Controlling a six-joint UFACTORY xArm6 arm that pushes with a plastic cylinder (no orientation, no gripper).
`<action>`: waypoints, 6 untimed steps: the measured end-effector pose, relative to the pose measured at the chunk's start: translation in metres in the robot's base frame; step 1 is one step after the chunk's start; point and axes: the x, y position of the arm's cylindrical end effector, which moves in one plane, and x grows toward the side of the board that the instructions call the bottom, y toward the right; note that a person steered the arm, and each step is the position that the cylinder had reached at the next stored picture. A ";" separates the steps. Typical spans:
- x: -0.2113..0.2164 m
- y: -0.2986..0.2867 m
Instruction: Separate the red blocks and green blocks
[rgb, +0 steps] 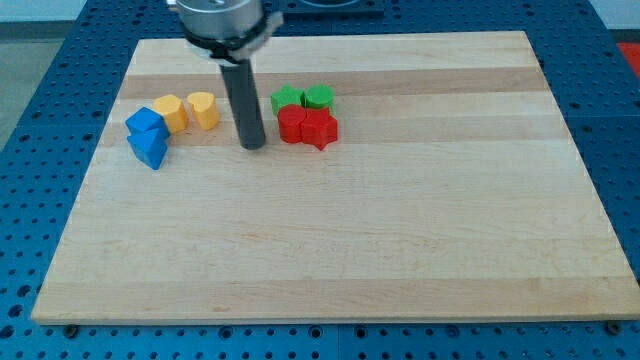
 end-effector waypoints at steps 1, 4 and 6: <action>0.012 0.039; -0.060 0.050; -0.099 0.042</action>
